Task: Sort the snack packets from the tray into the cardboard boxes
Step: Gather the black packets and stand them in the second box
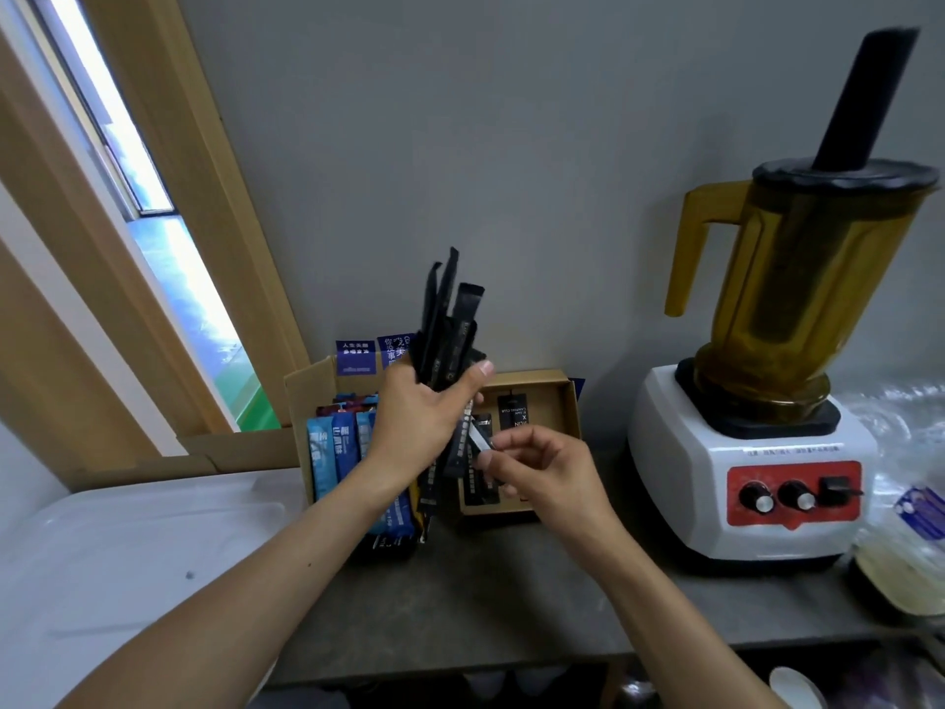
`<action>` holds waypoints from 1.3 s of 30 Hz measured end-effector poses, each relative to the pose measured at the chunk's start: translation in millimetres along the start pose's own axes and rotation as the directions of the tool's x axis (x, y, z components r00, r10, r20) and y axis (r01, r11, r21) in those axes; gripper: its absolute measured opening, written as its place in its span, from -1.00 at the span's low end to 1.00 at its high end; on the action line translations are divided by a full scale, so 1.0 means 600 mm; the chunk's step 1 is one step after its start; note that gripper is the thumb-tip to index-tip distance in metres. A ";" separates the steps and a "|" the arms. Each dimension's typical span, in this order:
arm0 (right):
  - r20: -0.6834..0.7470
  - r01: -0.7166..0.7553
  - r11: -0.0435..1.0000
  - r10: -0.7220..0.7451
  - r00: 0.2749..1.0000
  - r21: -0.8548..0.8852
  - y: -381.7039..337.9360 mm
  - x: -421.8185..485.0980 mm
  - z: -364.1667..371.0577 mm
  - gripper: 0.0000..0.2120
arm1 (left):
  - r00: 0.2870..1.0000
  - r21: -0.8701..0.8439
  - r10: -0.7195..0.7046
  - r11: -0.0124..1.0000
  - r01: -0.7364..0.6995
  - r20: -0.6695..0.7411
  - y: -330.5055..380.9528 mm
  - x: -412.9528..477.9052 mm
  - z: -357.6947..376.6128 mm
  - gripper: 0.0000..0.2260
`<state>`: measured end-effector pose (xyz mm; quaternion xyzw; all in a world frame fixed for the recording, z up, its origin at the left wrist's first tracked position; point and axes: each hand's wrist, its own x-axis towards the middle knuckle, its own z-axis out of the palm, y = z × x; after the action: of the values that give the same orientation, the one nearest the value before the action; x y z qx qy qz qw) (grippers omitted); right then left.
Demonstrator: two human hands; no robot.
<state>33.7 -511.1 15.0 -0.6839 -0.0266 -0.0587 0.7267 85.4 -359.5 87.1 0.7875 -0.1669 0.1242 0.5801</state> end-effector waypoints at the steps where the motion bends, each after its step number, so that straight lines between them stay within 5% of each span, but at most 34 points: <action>1: -0.018 -0.018 0.999 0.019 1.000 0.031 0.001 -0.001 -0.004 -0.85 | 0.999 -0.003 0.029 1.000 -0.029 -0.037 0.002 0.005 -0.008 -0.83; 4: -0.111 -0.029 0.996 0.038 0.993 0.081 0.010 -0.003 -0.012 -0.88 | 0.995 0.022 0.053 0.998 -0.051 -0.087 0.006 0.019 -0.031 -0.84; 9: -0.260 0.174 0.985 -0.169 0.951 -0.005 0.025 -0.005 -0.008 -0.85 | 0.997 0.094 -0.057 0.994 0.052 0.055 0.008 0.006 -0.026 -0.88; 16: -0.225 0.284 0.958 -0.283 0.932 -0.029 0.038 -0.005 -0.010 -0.84 | 0.992 0.016 -0.088 0.996 0.087 0.091 0.018 0.003 -0.008 -0.83; 23: -0.176 0.096 0.972 -0.058 0.983 0.214 0.032 -0.003 -0.014 -0.70 | 0.991 0.041 -0.075 0.997 0.071 0.108 0.009 0.016 -0.002 -0.83; 33: -0.108 -0.085 0.993 0.075 0.991 -0.086 0.044 0.034 -0.037 -0.91 | 0.997 0.130 -0.027 0.991 0.017 0.075 -0.001 0.026 0.010 -0.82; 39: -0.143 -0.226 0.838 0.178 0.974 -0.497 0.100 0.081 -0.012 -0.93 | 1.000 0.105 -0.023 0.994 0.021 0.014 -0.004 0.028 0.006 -0.84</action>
<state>89.1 -517.0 -38.8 -0.8472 0.0952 -0.0174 0.5224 101.5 -364.3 90.3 0.8196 -0.1559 0.1204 0.5381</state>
